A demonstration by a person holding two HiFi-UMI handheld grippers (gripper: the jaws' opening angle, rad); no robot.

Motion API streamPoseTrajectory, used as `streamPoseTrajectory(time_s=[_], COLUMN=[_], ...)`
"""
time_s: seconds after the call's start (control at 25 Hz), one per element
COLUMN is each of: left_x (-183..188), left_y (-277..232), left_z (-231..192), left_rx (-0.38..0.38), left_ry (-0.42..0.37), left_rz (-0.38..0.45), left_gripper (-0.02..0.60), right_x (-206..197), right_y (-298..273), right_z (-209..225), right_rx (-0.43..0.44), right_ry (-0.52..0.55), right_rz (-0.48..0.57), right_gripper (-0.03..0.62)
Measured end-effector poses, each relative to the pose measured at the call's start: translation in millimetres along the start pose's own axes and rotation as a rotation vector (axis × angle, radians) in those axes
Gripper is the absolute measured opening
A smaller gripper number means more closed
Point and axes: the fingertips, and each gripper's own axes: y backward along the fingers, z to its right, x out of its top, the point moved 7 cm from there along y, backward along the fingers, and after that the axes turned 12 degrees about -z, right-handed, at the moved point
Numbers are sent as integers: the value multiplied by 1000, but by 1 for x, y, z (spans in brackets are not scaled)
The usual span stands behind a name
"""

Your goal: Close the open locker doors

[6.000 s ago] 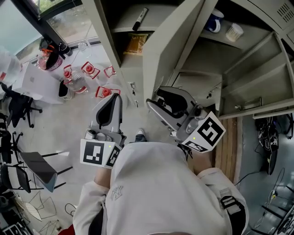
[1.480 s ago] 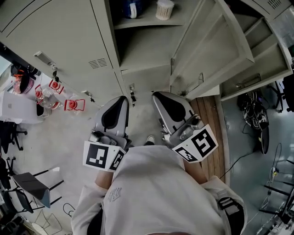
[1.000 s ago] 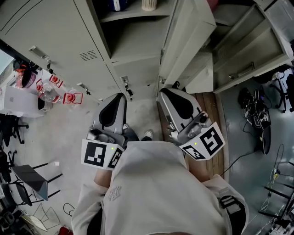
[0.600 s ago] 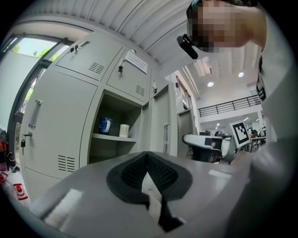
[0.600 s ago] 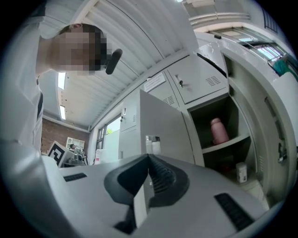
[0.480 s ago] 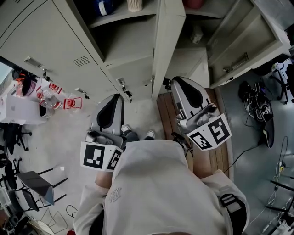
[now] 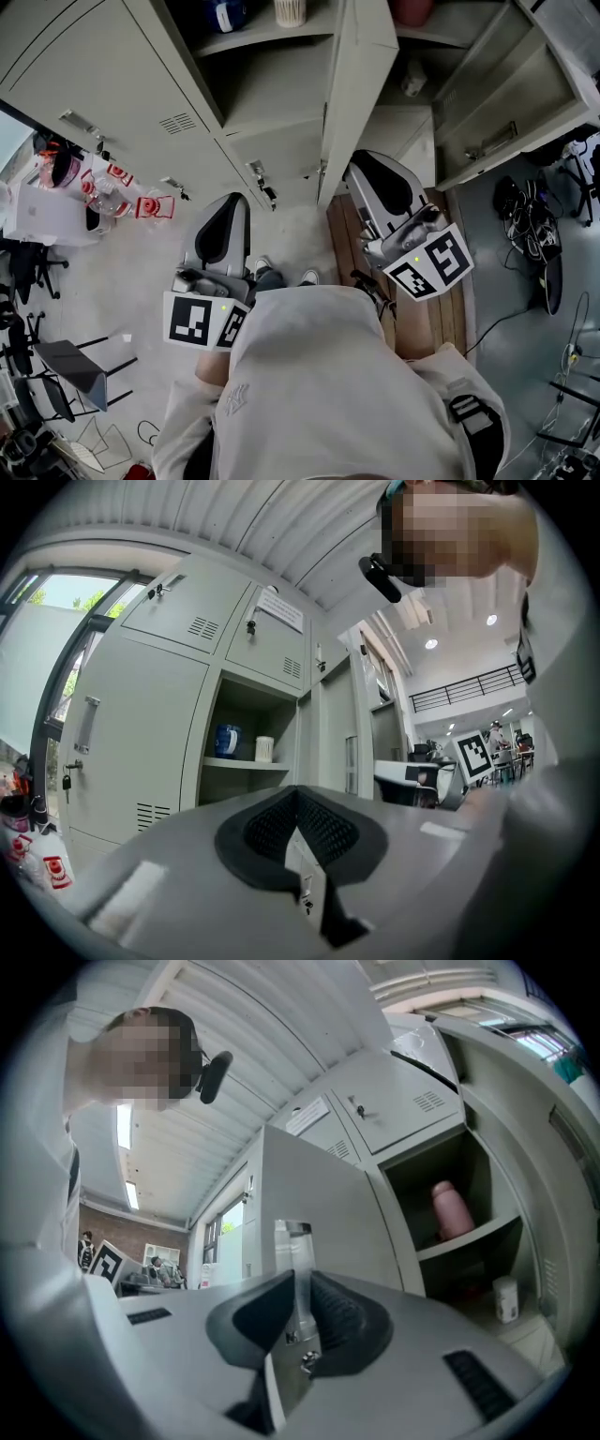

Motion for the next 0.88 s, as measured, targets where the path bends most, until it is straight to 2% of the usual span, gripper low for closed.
streamPoseTrajectory(time_s=[0.16,0.32,0.88], left_x=[-1,-1,-3], left_y=[1,1,3], left_z=[-4,-7,-16], left_rx=[12,17,19], left_ry=[5,7,12], left_rz=[-3,-4,-3], left_gripper=[8,8,8], right_x=[1,3,2], right_y=[-4,-8,-37], right_z=[0,-2,-14], right_rx=[44,99,208], right_ry=[-19,-41,-48], right_rz=[10,16,-3], right_gripper=[29,74,77])
